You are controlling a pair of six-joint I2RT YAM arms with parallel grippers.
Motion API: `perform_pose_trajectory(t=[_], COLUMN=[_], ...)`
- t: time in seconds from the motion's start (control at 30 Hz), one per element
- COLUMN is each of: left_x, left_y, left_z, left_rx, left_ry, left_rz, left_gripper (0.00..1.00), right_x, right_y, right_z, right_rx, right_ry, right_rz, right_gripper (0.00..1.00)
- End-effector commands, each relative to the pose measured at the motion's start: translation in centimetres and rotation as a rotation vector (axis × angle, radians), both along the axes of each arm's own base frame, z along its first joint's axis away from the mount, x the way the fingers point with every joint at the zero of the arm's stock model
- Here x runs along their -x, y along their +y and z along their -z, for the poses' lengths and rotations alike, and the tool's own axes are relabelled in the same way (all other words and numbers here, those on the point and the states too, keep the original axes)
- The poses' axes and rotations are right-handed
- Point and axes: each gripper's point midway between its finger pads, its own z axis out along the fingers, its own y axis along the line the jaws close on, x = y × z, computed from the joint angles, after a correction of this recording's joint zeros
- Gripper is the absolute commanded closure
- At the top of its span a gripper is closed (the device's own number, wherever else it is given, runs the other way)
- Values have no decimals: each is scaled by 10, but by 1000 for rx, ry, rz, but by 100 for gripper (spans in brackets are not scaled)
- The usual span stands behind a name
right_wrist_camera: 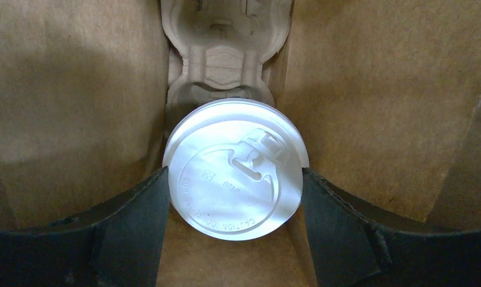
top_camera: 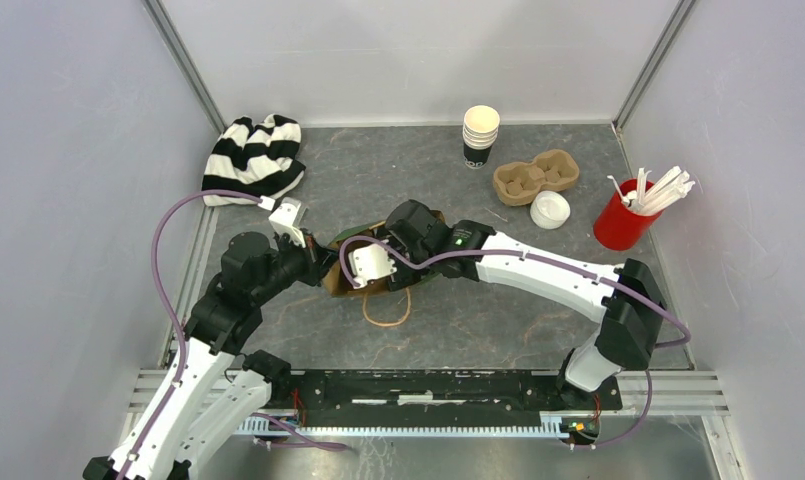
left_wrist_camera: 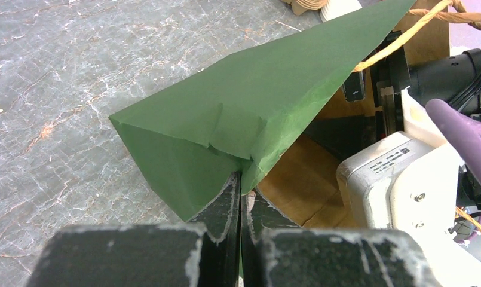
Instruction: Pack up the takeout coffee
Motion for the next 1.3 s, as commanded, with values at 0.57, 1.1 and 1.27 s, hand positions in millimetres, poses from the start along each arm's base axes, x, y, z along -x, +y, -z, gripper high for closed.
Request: perform_pose_trajectory(t=[0.57,1.1,1.27], left_x=[-3,1,0], left_y=[2,-3,-6], left_z=[-4,-11,-16], left_rx=[-49,-23,-12], left_ry=[-125,-111,-89], left_rz=[35,60,64], left_gripper=[98,98,98], right_x=[-8,-19,-23], right_y=[12,14,13], right_z=[-24,-2,0], right_rx=[-14,20,9], right_ry=[-19,3,16], right_rz=[-70,-81,-69], right_gripper=[44,46,46])
